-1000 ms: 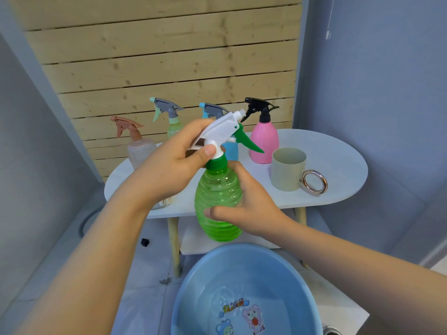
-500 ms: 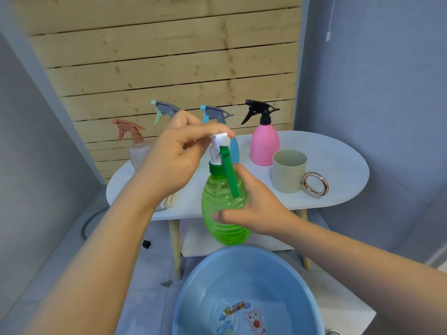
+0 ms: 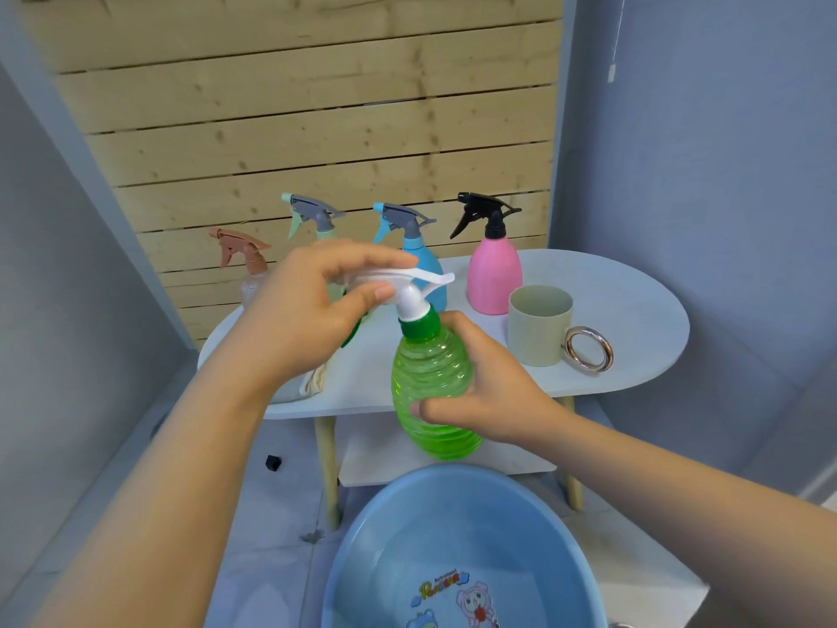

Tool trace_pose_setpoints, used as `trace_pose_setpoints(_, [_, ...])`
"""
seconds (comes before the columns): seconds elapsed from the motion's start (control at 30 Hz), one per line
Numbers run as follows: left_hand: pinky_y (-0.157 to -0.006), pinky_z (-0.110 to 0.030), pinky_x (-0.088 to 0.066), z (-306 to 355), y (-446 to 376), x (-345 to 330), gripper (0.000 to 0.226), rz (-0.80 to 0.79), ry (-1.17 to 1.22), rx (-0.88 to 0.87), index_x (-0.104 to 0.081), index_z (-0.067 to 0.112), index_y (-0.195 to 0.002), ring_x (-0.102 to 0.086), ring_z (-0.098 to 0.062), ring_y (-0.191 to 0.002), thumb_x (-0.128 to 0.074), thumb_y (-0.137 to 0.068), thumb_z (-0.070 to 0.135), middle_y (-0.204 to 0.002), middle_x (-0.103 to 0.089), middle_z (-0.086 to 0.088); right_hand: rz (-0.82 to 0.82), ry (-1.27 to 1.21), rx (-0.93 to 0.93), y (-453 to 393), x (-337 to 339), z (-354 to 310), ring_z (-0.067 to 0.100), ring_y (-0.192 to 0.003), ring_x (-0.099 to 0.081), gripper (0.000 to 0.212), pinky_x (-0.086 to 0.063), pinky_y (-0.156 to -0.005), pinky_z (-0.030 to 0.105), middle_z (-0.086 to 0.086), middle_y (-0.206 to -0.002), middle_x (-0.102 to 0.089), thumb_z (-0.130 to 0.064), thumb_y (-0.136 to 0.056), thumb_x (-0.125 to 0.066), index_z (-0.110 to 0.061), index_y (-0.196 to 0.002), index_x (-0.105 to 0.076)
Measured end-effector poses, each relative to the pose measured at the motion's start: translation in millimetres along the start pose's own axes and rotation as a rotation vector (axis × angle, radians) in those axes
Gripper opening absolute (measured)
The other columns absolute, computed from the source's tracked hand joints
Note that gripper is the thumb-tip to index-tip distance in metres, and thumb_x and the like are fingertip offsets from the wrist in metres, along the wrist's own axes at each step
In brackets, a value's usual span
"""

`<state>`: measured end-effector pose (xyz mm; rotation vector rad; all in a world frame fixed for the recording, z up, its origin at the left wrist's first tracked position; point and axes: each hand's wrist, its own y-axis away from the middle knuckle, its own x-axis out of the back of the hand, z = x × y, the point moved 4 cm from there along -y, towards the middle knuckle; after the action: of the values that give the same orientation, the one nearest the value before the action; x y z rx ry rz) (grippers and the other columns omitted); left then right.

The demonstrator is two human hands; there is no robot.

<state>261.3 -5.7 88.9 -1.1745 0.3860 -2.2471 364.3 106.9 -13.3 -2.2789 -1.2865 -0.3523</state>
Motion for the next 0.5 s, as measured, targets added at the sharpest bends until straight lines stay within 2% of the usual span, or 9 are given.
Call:
trace_pose_setpoints(0.07, [-0.091,0.001,-0.024,3.0,-0.7,-0.3,0.026,0.046,-0.14,-0.078,-0.065,0.036,-0.101,-0.047,-0.002,-0.106,-0.062,-0.086,0.015,-0.112,-0.058,0.016,0.016,0.007,-0.004,-0.1,-0.8,0.0,0.011,-0.091,-0.058,0.061,-0.05,-0.081,0.037,-0.014,-0.097,-0.058,-0.035,-0.055,-0.074,-0.032,-0.11,-0.046])
trace_pose_setpoints(0.13, [-0.09,0.002,-0.018,4.7,-0.7,-3.1,0.026,0.114,-0.207,-0.096,-0.065,0.038,-0.096,-0.036,0.006,-0.101,-0.061,-0.082,0.016,-0.106,-0.044,0.023,0.036,0.002,-0.008,-0.1,-2.1,0.8,0.01,-0.09,-0.058,0.059,-0.05,-0.081,0.039,-0.016,-0.094,-0.057,-0.036,-0.055,-0.074,-0.035,-0.107,-0.046])
trace_pose_setpoints(0.17, [-0.088,0.002,-0.02,5.0,-0.4,-4.7,0.028,0.144,-0.195,-0.077,-0.065,0.038,-0.095,-0.034,0.01,-0.096,-0.062,-0.083,0.012,-0.1,-0.04,0.02,0.047,-0.007,-0.01,-0.2,-2.5,1.2,0.01,-0.09,-0.058,0.059,-0.05,-0.081,0.04,-0.016,-0.094,-0.058,-0.036,-0.054,-0.074,-0.037,-0.107,-0.046])
trace_pose_setpoints(0.27, [-0.08,-0.004,-0.037,9.6,-0.1,-11.1,0.036,0.141,-0.013,-0.022,-0.065,0.033,-0.095,-0.046,0.008,-0.079,-0.062,-0.081,0.0,-0.09,-0.038,0.01,0.084,-0.051,-0.017,-1.3,-2.9,1.6,0.012,-0.093,-0.06,0.063,-0.05,-0.085,0.041,-0.01,-0.1,-0.061,-0.041,-0.052,-0.073,-0.036,-0.11,-0.048])
trace_pose_setpoints(0.37, [-0.073,-0.005,-0.043,15.8,0.2,-18.7,0.024,0.131,0.125,0.063,-0.063,0.032,-0.093,-0.051,0.008,-0.074,-0.062,-0.084,0.01,-0.092,-0.04,0.007,0.12,-0.08,-0.013,-3.3,-3.0,0.2,0.013,-0.098,-0.06,0.066,-0.049,-0.087,0.041,-0.006,-0.105,-0.062,-0.047,-0.05,-0.069,-0.033,-0.111,-0.05])
trace_pose_setpoints(0.43, [-0.075,-0.009,-0.047,18.1,-0.2,-25.2,0.018,0.133,0.137,0.079,-0.061,0.034,-0.091,-0.053,0.006,-0.076,-0.073,-0.079,0.027,-0.096,-0.04,0.006,0.141,-0.096,0.002,-4.5,-2.6,-1.0,0.013,-0.101,-0.06,0.065,-0.049,-0.089,0.041,-0.005,-0.108,-0.062,-0.046,-0.052,-0.07,-0.033,-0.113,-0.05])
trace_pose_setpoints(0.5, [-0.08,-0.018,-0.052,17.8,-0.5,-29.6,0.023,0.117,0.182,0.08,-0.059,0.038,-0.089,-0.059,-0.003,-0.084,-0.073,-0.071,0.039,-0.103,-0.045,0.004,0.147,-0.106,0.011,-5.1,-2.3,-2.1,0.011,-0.103,-0.06,0.065,-0.049,-0.09,0.04,-0.006,-0.11,-0.062,-0.045,-0.053,-0.07,-0.033,-0.115,-0.05])
